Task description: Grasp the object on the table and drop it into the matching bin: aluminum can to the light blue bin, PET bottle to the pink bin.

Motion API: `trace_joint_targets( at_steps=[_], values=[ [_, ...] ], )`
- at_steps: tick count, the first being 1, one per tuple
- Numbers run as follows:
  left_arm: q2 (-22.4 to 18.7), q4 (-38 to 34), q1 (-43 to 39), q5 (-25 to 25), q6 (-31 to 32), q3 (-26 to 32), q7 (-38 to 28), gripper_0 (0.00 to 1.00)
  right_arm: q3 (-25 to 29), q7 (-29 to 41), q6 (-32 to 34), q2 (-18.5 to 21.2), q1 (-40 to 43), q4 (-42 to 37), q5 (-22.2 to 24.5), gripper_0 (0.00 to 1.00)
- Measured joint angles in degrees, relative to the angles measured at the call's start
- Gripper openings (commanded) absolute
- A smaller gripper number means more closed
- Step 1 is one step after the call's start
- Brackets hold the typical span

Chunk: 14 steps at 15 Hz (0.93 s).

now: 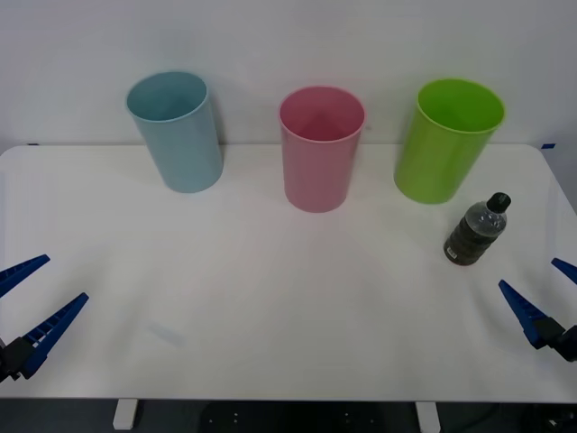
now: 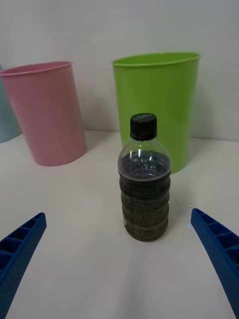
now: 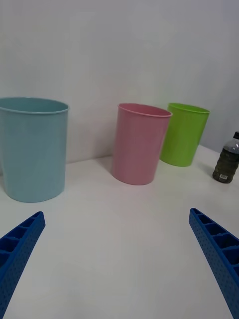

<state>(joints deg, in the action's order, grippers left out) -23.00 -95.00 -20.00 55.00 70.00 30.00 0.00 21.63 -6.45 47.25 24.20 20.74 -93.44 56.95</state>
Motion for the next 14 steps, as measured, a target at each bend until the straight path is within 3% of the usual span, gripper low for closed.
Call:
trace_joint_targets(
  at_steps=[5, 14],
  values=[
    [0.0, 0.0, 0.0, 0.0, 0.0, 0.0, 0.0, 1.00, -2.0, -7.3, -5.5, 0.0, -1.1, 1.6, -0.1, 1.00],
    [0.0, 0.0, 0.0, 0.0, 0.0, 0.0, 0.0, 1.00, -3.7, -10.1, -5.1, -1.4, -10.5, 14.1, -0.3, 1.00]
  ],
)
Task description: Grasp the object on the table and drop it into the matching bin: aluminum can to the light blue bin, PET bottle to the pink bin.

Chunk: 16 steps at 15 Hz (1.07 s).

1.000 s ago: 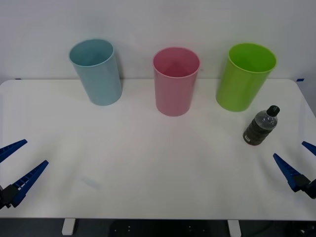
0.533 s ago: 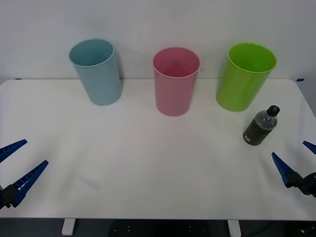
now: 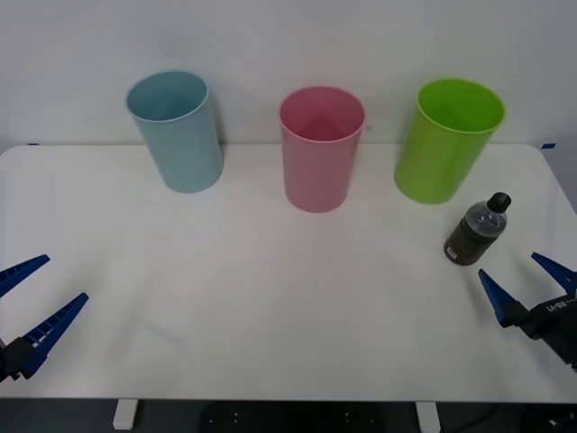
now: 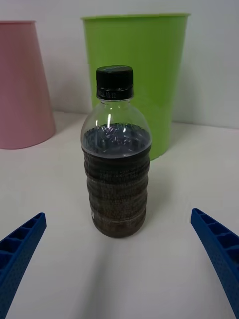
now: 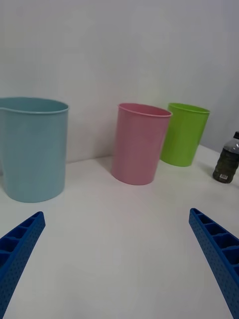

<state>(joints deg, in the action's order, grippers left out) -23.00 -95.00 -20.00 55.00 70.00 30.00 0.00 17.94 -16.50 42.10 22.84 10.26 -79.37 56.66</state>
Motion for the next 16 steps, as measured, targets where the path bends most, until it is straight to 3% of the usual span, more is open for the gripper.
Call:
trace_joint_targets(
  at_steps=[16],
  values=[
    [0.0, 0.0, 0.0, 0.0, 0.0, 0.0, 0.0, 1.00, -3.1, -5.0, -2.3, -0.7, -17.6, 18.9, 0.9, 1.00]
  ],
)
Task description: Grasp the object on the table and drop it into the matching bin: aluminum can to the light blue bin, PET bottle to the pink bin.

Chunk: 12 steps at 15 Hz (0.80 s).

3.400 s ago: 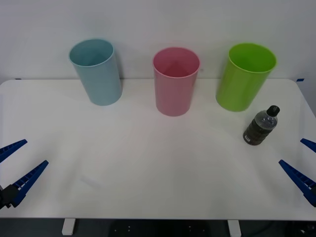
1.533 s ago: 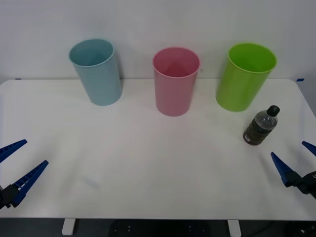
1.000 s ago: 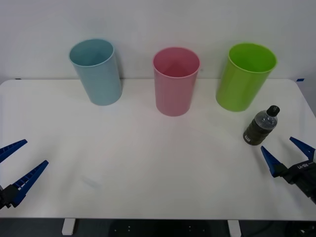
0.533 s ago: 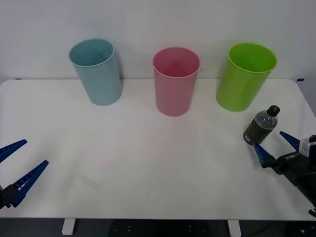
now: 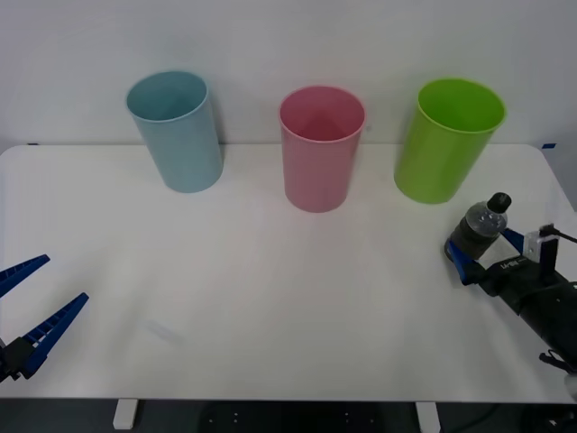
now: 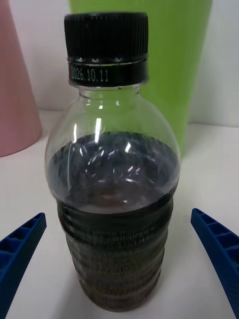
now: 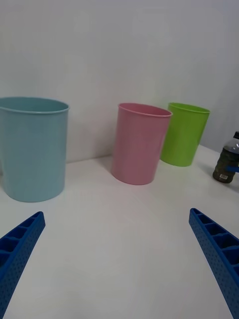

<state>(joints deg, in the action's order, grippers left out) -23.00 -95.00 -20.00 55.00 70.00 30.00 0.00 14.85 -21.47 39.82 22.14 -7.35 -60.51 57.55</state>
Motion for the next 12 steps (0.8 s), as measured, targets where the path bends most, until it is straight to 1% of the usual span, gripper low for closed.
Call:
trace_joint_targets(
  at_steps=[3, 6, 7, 8, 9, 10, 12],
  values=[
    [0.0, 0.0, 0.0, 0.0, 0.0, 0.0, 0.0, 1.00, 0.0, -0.8, -0.1, 0.0, -2.3, 2.6, 0.0, 1.00],
    [0.0, 0.0, 0.0, 0.0, 0.0, 0.0, 0.0, 1.00, -0.1, -1.0, -0.3, 0.0, -2.8, 2.8, 0.1, 1.00],
    [0.0, 0.0, 0.0, 0.0, 0.0, 0.0, 0.0, 1.00, -0.2, -1.1, -0.3, 0.0, -2.7, 2.8, 0.1, 0.87],
    [0.0, 0.0, 0.0, 0.0, 0.0, 0.0, 0.0, 1.00, -0.2, -1.1, -0.3, 0.0, -2.7, 2.7, 0.1, 0.28],
    [0.0, 0.0, 0.0, 0.0, 0.0, 0.0, 0.0, 1.00, -0.2, -1.2, -0.3, 0.0, -2.7, 2.7, 0.1, 0.07],
    [0.0, 0.0, 0.0, 0.0, 0.0, 0.0, 0.0, 1.00, -0.3, -1.3, -0.3, 0.0, -2.7, 2.7, 0.1, 0.00],
    [0.0, 0.0, 0.0, 0.0, 0.0, 0.0, 0.0, 1.00, -0.4, -1.4, -0.3, 0.0, -2.7, 2.8, 0.1, 0.00]
  ],
)
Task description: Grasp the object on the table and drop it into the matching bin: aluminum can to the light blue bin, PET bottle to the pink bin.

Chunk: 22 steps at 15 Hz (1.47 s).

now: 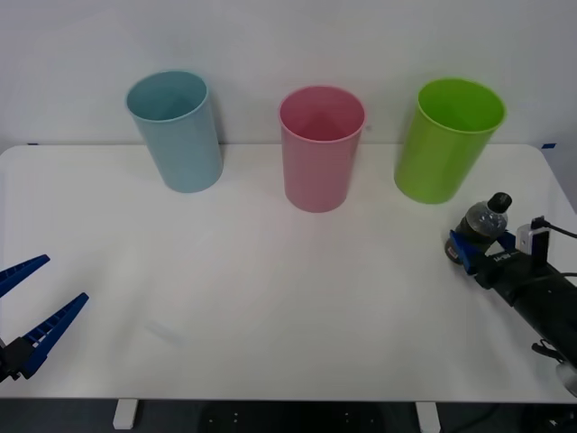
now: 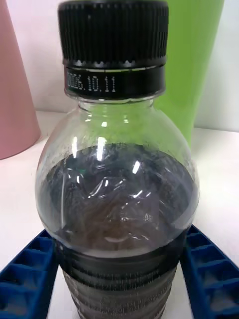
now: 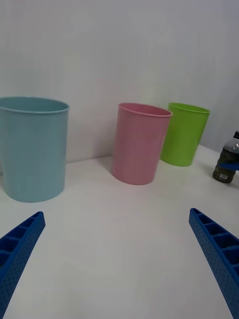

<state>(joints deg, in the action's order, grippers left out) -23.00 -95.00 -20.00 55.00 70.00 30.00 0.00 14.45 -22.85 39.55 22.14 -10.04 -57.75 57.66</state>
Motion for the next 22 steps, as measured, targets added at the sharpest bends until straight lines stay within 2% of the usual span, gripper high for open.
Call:
trace_joint_targets(
  at_steps=[9, 15, 22],
  values=[
    [0.0, 0.0, 0.0, 0.0, 0.0, 0.0, 0.0, 1.00, 0.1, 0.2, -0.2, -0.2, 0.2, -0.3, -0.1, 0.00],
    [0.0, 0.0, 0.0, 0.0, 0.0, 0.0, 0.0, 1.00, 0.9, 2.4, 2.2, -0.2, 2.8, -4.9, -0.1, 0.00],
    [0.0, 0.0, 0.0, 0.0, 0.0, 0.0, 0.0, 1.00, 0.6, 17.9, 2.6, -0.2, 8.5, -20.3, 4.7, 0.00]
  ],
)
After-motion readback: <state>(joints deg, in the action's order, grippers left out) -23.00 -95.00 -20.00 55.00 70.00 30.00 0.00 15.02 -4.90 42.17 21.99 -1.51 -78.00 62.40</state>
